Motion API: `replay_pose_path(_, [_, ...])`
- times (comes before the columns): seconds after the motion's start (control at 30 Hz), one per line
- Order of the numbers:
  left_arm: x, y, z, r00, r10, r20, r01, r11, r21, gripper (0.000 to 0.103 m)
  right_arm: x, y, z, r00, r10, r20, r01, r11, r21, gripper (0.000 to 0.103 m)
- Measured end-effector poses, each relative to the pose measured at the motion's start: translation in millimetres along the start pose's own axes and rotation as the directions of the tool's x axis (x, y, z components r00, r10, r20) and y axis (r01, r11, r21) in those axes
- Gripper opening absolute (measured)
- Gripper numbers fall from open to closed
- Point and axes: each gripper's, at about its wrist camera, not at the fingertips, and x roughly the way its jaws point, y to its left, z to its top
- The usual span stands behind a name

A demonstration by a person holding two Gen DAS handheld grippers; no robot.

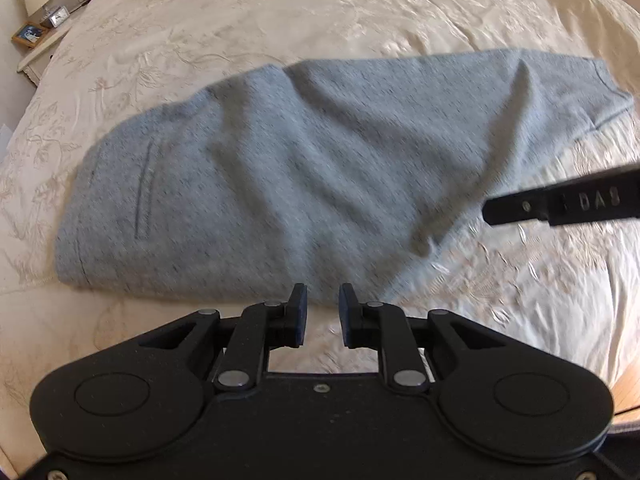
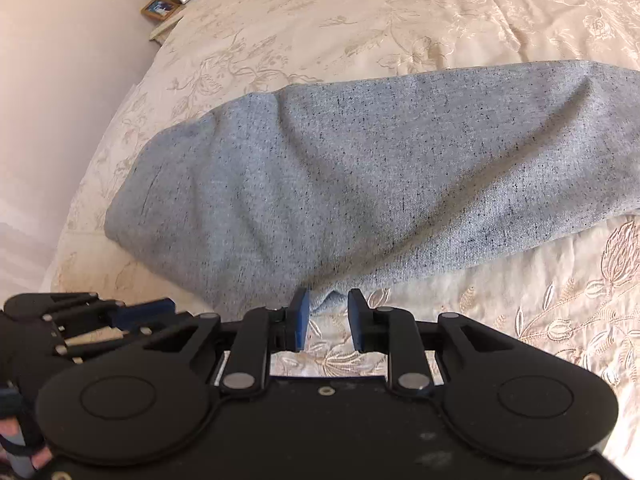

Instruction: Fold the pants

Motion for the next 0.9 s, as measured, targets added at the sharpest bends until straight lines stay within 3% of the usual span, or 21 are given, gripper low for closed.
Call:
replay_pose_path(0.17, [9, -37, -17, 0.998, 0.049, -0.031, -0.048, 0.999, 0.014, 0.031, -16, -10, -11, 0.999, 0.024, -0.023, -0.025, 0.999, -0.046, 0.024])
replay_pose_path(0.33, [19, -47, -12, 0.991, 0.135, -0.010, -0.136, 0.987, -0.089, 0.031, -31, -24, -19, 0.999, 0.034, -0.037, -0.036, 0.998, -0.054, 0.024])
replay_pose_path(0.43, [29, -50, -8, 0.976, 0.219, -0.011, -0.219, 0.969, -0.112, 0.031, -36, -30, -20, 0.998, 0.036, -0.042, -0.038, 0.997, -0.060, 0.024])
replay_pose_path(0.57, [45, -50, -4, 0.966, 0.259, -0.024, -0.260, 0.958, -0.122, 0.032, -41, -37, -21, 0.998, 0.044, -0.044, -0.047, 0.996, -0.077, 0.024])
replay_pose_path(0.7, [55, -58, -1, 0.954, 0.298, -0.021, -0.299, 0.951, -0.083, 0.033, -46, -40, -24, 0.997, 0.058, -0.048, -0.062, 0.994, -0.092, 0.024])
replay_pose_path(0.83, [60, -71, 4, 0.928, 0.372, 0.010, -0.372, 0.928, 0.008, 0.036, -49, -45, -27, 0.995, 0.077, -0.056, -0.082, 0.992, -0.097, 0.024])
replay_pose_path(0.9, [59, -68, 10, 0.916, 0.401, 0.022, -0.401, 0.916, -0.009, 0.036, -51, -47, -29, 0.995, 0.083, -0.060, -0.089, 0.991, -0.104, 0.024])
